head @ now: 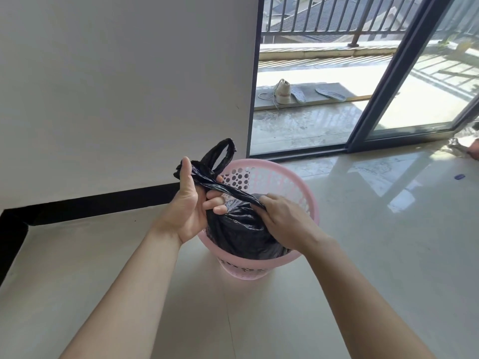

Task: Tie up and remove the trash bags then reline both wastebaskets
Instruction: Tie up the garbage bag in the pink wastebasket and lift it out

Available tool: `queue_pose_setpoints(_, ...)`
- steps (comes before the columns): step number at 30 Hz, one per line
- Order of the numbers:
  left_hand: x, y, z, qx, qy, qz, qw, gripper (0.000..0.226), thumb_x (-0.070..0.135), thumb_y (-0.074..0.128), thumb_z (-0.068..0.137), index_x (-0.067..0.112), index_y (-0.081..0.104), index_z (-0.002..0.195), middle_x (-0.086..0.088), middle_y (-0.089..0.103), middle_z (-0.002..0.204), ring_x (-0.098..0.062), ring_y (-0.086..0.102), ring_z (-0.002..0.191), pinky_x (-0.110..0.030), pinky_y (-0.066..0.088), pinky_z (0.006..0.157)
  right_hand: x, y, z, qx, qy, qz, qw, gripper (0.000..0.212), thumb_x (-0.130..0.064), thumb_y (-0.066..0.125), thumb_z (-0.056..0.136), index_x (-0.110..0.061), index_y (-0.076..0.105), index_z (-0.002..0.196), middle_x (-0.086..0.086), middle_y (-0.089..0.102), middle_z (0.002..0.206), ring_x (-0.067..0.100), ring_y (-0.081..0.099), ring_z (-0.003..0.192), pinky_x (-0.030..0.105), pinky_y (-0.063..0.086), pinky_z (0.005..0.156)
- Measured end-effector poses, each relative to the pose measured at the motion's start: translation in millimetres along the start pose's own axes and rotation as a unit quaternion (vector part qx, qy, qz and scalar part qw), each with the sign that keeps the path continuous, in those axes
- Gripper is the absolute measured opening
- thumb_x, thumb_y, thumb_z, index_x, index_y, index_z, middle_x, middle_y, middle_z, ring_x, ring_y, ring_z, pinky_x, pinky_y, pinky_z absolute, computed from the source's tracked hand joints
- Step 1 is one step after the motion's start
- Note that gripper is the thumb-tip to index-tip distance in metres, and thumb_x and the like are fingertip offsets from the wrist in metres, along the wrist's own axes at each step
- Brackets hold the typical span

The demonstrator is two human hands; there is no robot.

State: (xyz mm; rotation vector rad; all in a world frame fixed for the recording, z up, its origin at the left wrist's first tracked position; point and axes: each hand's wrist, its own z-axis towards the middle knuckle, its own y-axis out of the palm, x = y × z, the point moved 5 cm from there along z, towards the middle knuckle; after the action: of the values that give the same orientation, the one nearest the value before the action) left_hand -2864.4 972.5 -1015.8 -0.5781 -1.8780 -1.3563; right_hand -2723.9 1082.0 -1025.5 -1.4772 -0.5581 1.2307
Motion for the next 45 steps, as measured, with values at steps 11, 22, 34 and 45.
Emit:
queue_pose_setpoints(11, -6.7, -9.2, -4.1, 0.036, -0.077, 0.157, 0.984, 0.046, 0.044, 0.06, 0.094, 0.021, 0.038, 0.062, 0.008, 0.011, 0.051, -0.007, 0.012, 0.041, -0.026, 0.014, 0.046, -14.9, 14.4, 7.4, -0.073, -0.045, -0.082, 0.993, 0.044, -0.053, 0.031, 0.102, -0.018, 0.047, 0.081, -0.002, 0.054, 0.081, 0.02, 0.054, 0.078, 0.038, 0.047, 0.074)
queue_pose_setpoints(22, -17.8, 3.6, -3.4, 0.011, -0.121, 0.204, 0.971, 0.043, 0.054, 0.061, 0.09, 0.016, 0.052, 0.072, 0.002, 0.032, 0.058, -0.011, 0.023, 0.045, -0.023, 0.026, 0.043, 9.4, -22.6, 9.5, 0.038, 0.147, 0.501, 0.852, 0.081, -0.079, 0.054, 0.077, -0.034, 0.046, 0.144, -0.015, 0.066, 0.115, -0.002, 0.065, 0.095, 0.029, 0.051, 0.087)
queue_pose_setpoints(34, -13.0, -34.8, -4.9, 0.079, -0.074, 0.112, 0.988, 0.04, 0.049, 0.057, 0.091, 0.011, 0.055, 0.078, -0.003, 0.05, 0.063, -0.011, 0.043, 0.049, -0.018, 0.028, 0.039, 39.4, -95.2, 4.2, 0.249, 0.184, 0.49, 0.815, 0.034, -0.043, 0.069, 0.089, -0.01, 0.074, 0.097, -0.006, 0.059, 0.063, 0.006, 0.049, 0.052, 0.02, 0.046, 0.058)
queue_pose_setpoints(45, -19.3, -11.1, 5.8, 0.039, -0.055, 0.082, 0.994, 0.049, 0.046, 0.051, 0.092, 0.007, 0.067, 0.117, -0.011, 0.073, 0.088, -0.007, 0.043, 0.051, -0.014, 0.033, 0.046, 0.4, -45.0, 18.0, 0.144, 0.153, 0.543, 0.813, 0.014, -0.024, 0.073, 0.09, -0.012, 0.078, 0.096, -0.004, 0.07, 0.071, 0.011, 0.06, 0.063, 0.021, 0.051, 0.06)
